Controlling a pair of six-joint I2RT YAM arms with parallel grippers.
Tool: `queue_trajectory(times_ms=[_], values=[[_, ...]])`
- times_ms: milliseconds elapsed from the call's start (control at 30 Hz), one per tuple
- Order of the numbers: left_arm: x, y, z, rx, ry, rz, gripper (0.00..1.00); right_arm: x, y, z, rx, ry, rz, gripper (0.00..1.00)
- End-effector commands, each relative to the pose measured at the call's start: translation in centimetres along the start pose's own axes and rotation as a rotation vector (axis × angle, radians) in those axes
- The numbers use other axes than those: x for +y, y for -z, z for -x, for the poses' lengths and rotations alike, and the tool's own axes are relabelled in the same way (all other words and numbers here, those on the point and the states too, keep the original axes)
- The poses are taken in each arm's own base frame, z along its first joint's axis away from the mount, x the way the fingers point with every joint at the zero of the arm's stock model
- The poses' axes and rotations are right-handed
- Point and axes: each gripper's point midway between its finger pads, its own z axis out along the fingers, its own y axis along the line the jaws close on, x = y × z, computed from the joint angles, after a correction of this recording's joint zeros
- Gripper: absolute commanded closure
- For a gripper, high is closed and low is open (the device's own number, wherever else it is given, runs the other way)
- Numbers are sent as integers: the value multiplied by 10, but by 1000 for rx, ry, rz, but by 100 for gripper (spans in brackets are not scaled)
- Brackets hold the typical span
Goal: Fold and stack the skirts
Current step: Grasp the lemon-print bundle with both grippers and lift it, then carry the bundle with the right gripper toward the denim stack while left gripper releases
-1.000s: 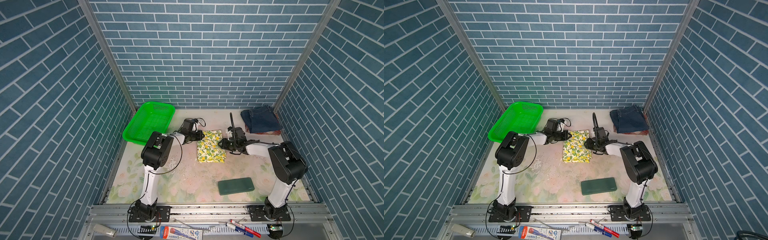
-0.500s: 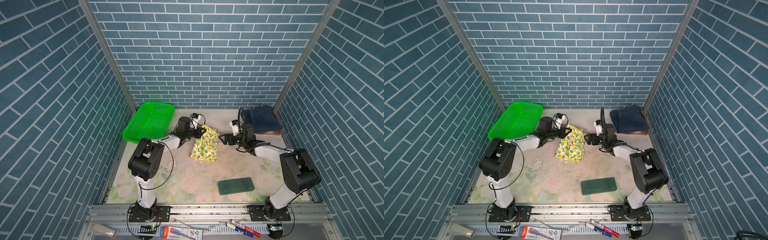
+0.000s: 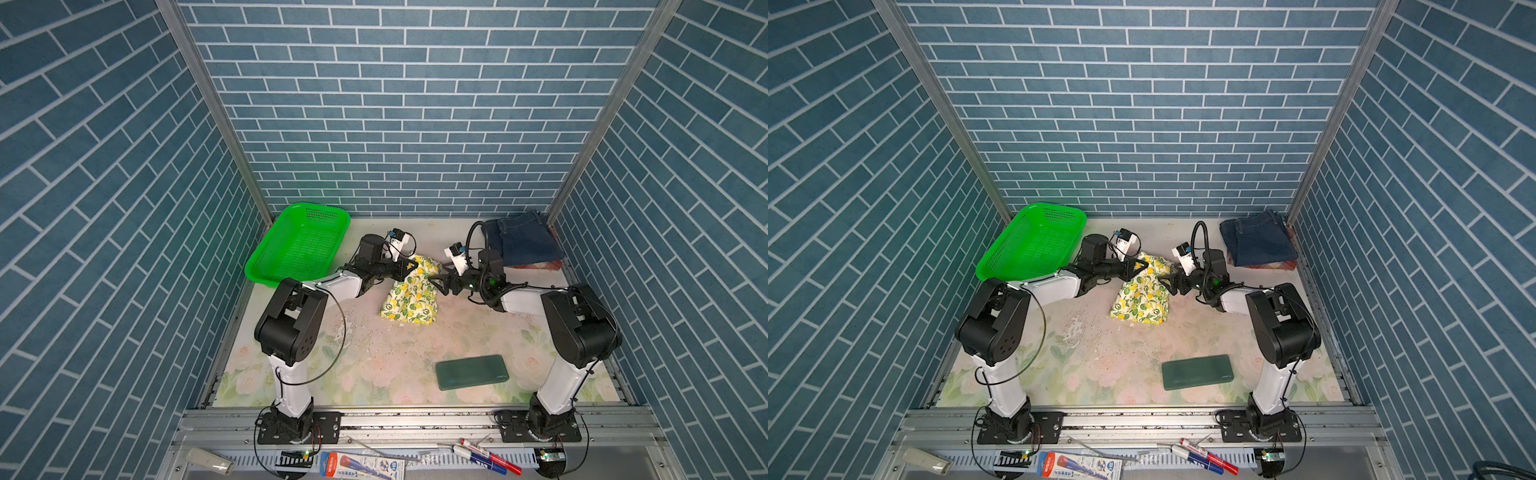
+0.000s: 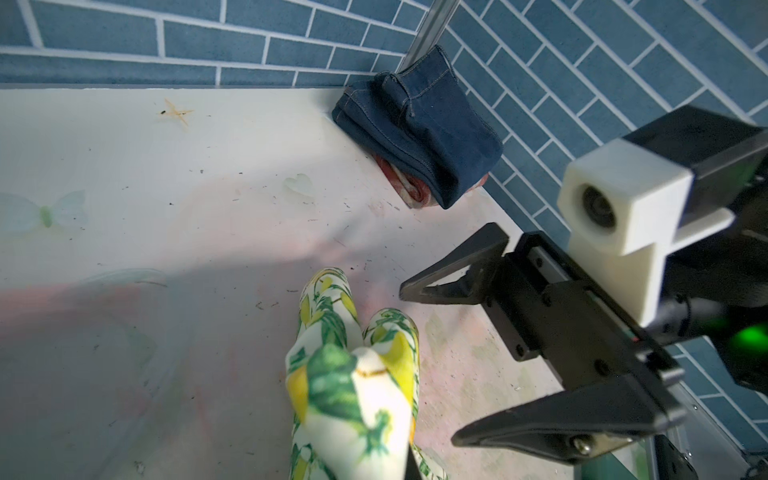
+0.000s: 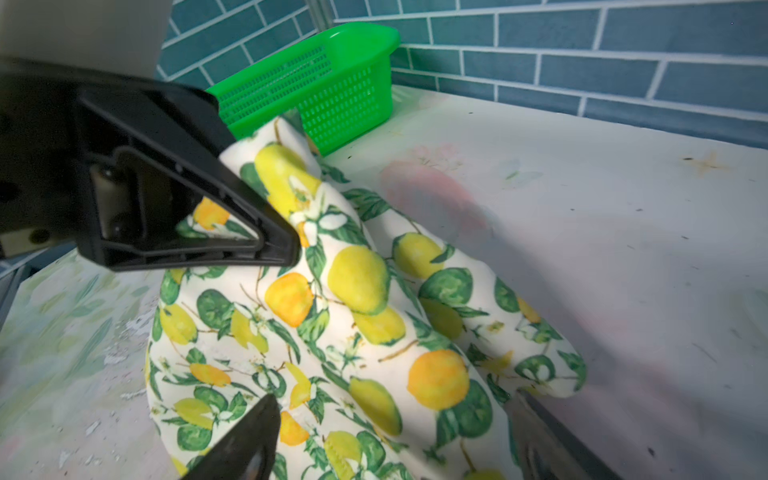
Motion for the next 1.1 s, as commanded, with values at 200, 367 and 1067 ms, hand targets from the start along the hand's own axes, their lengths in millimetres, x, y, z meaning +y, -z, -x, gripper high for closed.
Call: queue_trajectory(times_ms=[200, 367, 1067], values=[[-45, 12, 29, -19, -118, -104, 100, 20, -6, 50, -34, 227, 165, 14], [-61, 20, 36, -22, -162, -126, 100, 29, -6, 56, 4, 239, 240, 14], [-88, 49, 57, -46, -261, -150, 100, 46, -6, 67, 73, 251, 287, 60]])
